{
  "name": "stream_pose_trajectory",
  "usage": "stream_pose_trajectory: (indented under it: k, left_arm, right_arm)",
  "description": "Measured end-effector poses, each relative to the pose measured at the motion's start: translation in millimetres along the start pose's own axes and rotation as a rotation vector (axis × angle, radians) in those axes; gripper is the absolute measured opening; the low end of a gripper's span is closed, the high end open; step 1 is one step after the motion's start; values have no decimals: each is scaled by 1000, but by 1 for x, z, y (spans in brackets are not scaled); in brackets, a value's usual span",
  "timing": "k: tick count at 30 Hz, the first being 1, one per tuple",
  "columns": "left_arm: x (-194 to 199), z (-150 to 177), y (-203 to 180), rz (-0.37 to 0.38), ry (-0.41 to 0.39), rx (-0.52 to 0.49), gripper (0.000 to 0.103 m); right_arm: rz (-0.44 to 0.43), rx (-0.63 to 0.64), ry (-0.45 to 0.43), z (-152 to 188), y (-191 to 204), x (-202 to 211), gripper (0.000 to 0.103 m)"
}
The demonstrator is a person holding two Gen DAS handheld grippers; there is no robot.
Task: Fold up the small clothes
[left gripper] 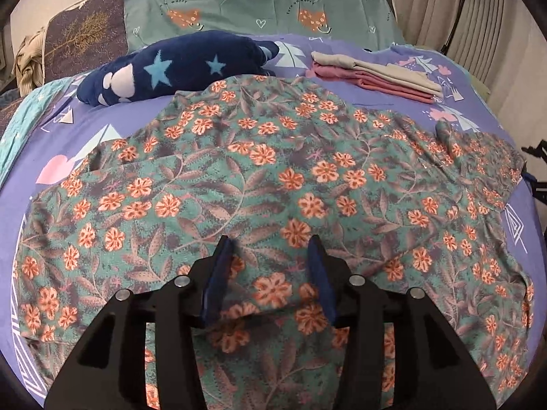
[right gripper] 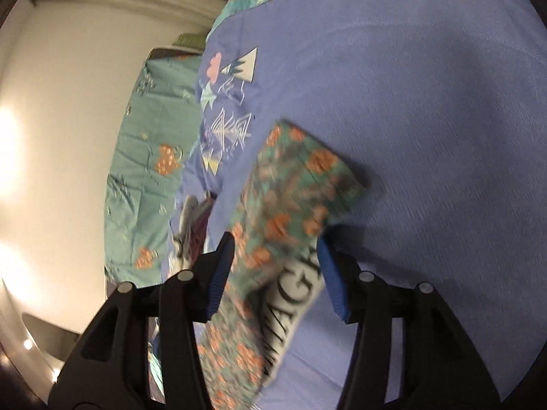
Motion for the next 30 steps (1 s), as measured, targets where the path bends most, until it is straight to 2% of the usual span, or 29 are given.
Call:
stream_pose_trajectory:
  k: [2, 4, 7, 10, 12, 15, 17, 18, 19, 21, 22, 24, 27, 30]
  left_arm:
    - [2, 1, 0, -2, -9, -4, 48]
    - [1, 1, 1, 5, -9, 2, 48]
    - [2, 1, 1, 5, -13, 2, 47]
    - [2, 1, 1, 6, -17, 3, 45]
    - [2, 2, 2, 12, -17, 11, 44]
    - [2, 2, 2, 15, -19, 14, 44]
    - [2, 2, 3, 20, -21, 17, 44]
    - [2, 2, 3, 24, -22, 21, 44]
    - [2, 2, 4, 29, -23, 26, 44]
    - [5, 1, 7, 48, -31, 46, 44]
    - [8, 1, 11, 68, -37, 66, 43]
    - [15, 1, 15, 119, -41, 103, 43]
    - [31, -1, 27, 238, -55, 172, 43]
    - [43, -7, 35, 340, -74, 223, 44]
  right_arm:
    - [8, -18, -2, -5, 3, -1, 52]
    - [52, -17, 3, -5, 5, -7, 50]
    - [86, 22, -16, -7, 11, -13, 5]
    - [82, 116, -46, 0, 38, -14, 4]
    - [23, 219, -45, 18, 74, -13, 4]
    - [-125, 432, 40, 78, 153, -21, 4]
    - [-273, 603, 156, 151, 214, -28, 4]
    - [-310, 646, 189, 173, 227, -30, 4]
    - [-371, 725, 251, 215, 247, -32, 4]
    - [-425, 841, 335, 276, 267, -37, 4]
    - [-430, 913, 389, 313, 272, -44, 4]
    - [-396, 1012, 473, 363, 269, -61, 4]
    - [-319, 1076, 520, 395, 254, -80, 4]
    - [-286, 1137, 556, 415, 239, -85, 4]
Point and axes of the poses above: each gripper's, at about its wrist camera, not at the fingertips, and x roughly against the way its jaws point, y to its left, z to its underside, the point moved 4 cm from there along -x, roughly the way its jaws point, and after that the axes turned 3 degrees about x, right-handed, at the moved point
